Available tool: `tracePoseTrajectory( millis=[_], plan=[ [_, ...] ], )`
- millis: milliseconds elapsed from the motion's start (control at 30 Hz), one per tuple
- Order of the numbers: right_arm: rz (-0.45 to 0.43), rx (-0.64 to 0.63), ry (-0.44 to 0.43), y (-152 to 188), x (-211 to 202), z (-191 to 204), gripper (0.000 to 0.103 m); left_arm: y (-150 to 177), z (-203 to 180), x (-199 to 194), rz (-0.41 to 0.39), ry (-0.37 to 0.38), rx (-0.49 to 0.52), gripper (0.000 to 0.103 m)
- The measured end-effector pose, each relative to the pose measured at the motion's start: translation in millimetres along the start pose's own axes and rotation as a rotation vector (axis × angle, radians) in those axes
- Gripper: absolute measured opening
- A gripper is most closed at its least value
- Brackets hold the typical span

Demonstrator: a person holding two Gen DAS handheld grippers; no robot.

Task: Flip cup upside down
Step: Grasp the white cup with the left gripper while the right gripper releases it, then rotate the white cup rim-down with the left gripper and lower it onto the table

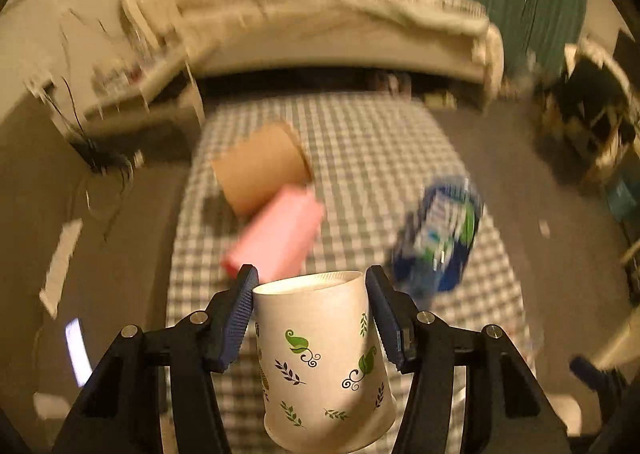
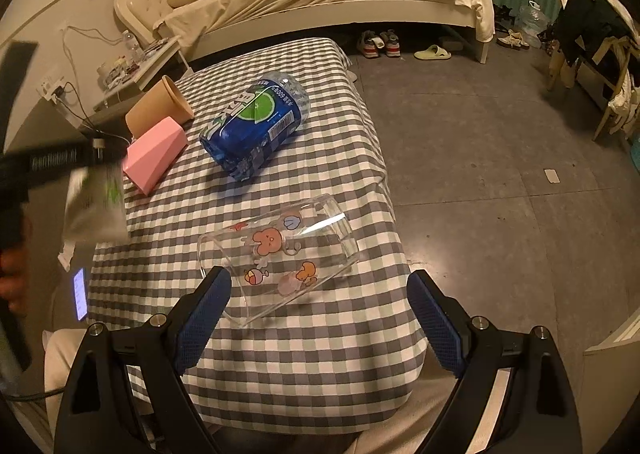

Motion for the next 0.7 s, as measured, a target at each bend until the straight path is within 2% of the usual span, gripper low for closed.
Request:
tracePoseTrajectory(
  millis=[100, 133, 267, 367, 700],
  plan=[
    [0.002, 0.0, 0.008, 1, 2, 0, 0.09, 7, -4, 2, -0.126, 0.002, 0.036, 0.057],
    [0.004, -0.001, 0.01, 1, 3, 0, 0.09, 11, -3, 5, -0.142, -0.001, 0.051, 0.057],
    [0.013, -0.007, 0.019, 2, 4, 1, 0.09, 41, -1, 29, -0.126, 0.017, 0.071, 0.057],
    [0.016, -0.013, 0.024, 3, 4, 1, 0.09, 49, 0, 19, -0.173, 0.028, 0.084, 0.057],
    [0.009, -0.019, 0.031, -2, 3, 6, 0.09, 76, 8, -10, -0.13, 0.054, 0.057, 0.058]
  ],
)
Point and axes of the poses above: each gripper's, at about its wrist camera, not at the fingertips, and x roughly the way its jaws point, z to its left, y to its underside, the point moved 8 cm from there along x, roughly the way its jaws point, and after that the axes turned 9 degrees about -x, right-handed, at the moved point
